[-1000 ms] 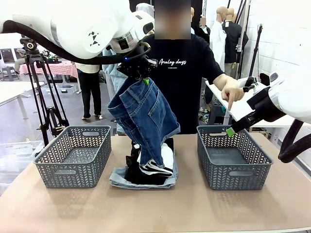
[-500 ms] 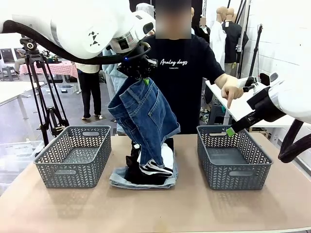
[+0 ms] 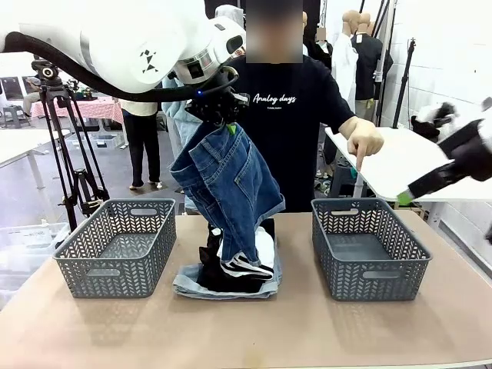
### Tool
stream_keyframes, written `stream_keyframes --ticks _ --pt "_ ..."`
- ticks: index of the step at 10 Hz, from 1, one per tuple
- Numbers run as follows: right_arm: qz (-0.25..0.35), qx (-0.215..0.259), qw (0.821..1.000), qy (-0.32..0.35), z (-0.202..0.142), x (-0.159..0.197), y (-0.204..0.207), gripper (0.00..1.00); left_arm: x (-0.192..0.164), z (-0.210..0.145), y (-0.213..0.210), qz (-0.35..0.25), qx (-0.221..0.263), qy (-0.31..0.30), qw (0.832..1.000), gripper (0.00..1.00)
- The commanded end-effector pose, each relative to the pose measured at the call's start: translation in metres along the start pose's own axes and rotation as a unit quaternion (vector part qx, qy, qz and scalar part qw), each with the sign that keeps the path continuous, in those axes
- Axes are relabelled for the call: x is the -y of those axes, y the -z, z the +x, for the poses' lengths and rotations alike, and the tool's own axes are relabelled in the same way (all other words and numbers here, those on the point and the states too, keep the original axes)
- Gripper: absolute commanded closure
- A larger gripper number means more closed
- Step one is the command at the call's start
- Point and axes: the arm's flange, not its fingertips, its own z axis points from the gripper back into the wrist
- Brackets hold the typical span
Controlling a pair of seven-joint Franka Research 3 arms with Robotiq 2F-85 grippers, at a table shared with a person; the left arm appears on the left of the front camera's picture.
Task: Sort the tops and bottoms.
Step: Sort the clothes according to human instructions.
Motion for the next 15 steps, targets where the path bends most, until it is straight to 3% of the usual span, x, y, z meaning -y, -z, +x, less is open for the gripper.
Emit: stream_keyframes --ticks 1,4,5,8,11,12,15 --pt "-0.006 -0.002 1.000 0.015 -0.019 0.014 -0.024 0.00 -0.002 0.004 -0.006 -0.002 0.005 -0.002 1.000 1.00" --pt "0.042 -0.009 0.999 0.029 -0.015 0.029 0.008 0.00 0.012 0.007 -0.001 -0.015 0.007 -0.016 1.000 1.00" --pt "0.001 -0.003 1.000 0.030 -0.021 0.019 -0.024 0.00 0.027 0.019 -0.010 -0.034 0.033 -0.036 0.998 1.00" --pt "0.001 -0.003 1.000 0.030 -0.021 0.019 -0.024 0.00 0.090 0.060 -0.064 -0.081 0.109 0.010 0.991 1.00" --pt "0.001 -0.003 1.000 0.030 -0.021 0.019 -0.024 0.00 0.138 0.075 -0.068 -0.122 0.112 0.003 0.986 1.00" --pt "0.001 -0.003 1.000 0.030 -0.021 0.019 -0.024 0.00 0.105 0.055 -0.090 -0.106 0.107 0.020 0.988 1.00" --pt "0.001 -0.003 1.000 0.030 -0.021 0.019 -0.024 0.00 0.105 0.055 -0.090 -0.106 0.107 0.020 0.988 1.00"
